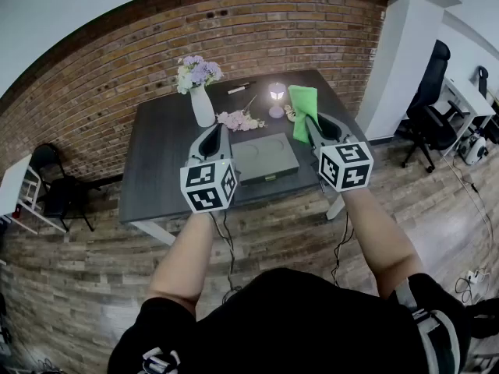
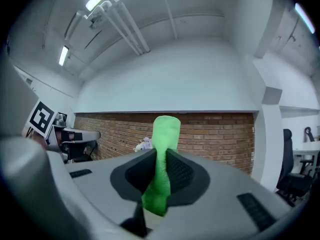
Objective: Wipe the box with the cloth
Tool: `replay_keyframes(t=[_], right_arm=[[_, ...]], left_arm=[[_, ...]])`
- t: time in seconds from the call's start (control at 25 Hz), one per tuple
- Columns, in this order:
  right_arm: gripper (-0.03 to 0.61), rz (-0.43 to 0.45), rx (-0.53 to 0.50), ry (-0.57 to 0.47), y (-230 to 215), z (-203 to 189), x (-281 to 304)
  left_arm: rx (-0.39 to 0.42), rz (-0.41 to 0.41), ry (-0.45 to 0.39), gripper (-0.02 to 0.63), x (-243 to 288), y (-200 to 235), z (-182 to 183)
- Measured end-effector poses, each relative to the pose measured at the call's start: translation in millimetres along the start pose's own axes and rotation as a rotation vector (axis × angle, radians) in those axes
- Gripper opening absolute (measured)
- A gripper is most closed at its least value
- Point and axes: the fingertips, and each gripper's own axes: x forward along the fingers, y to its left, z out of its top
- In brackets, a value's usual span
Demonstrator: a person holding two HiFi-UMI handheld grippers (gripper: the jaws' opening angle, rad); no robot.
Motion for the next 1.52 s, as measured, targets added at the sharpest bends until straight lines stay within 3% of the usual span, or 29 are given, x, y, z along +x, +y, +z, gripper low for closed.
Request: replay_keyframes(t=[0.4, 0.76, 1.0, 1.28, 1.52], right_arm=[[0.054, -0.024, 0.004, 0.005, -4, -7, 3], [0.054, -0.017, -0.025, 0.049, 21, -17, 11], [0.055, 0.066, -0.046, 0.084, 66, -34, 28], [0.055, 0.203, -0.071, 0.143, 110, -57, 67], [0.055, 0.363, -0.103, 0.239, 147, -100, 107]], left_arm=[[-0.013, -0.027, -0.012, 0.009, 7, 3, -3], [-0.034, -0.067, -0.001, 0.009, -4, 14, -16], [-0.027, -0.062, 0.065, 0.009, -23, 44, -53], [-0.057, -0.045, 0.049, 0.009, -23, 77, -56], [-0.07, -0.023, 0.067, 0.009, -13, 96, -67]])
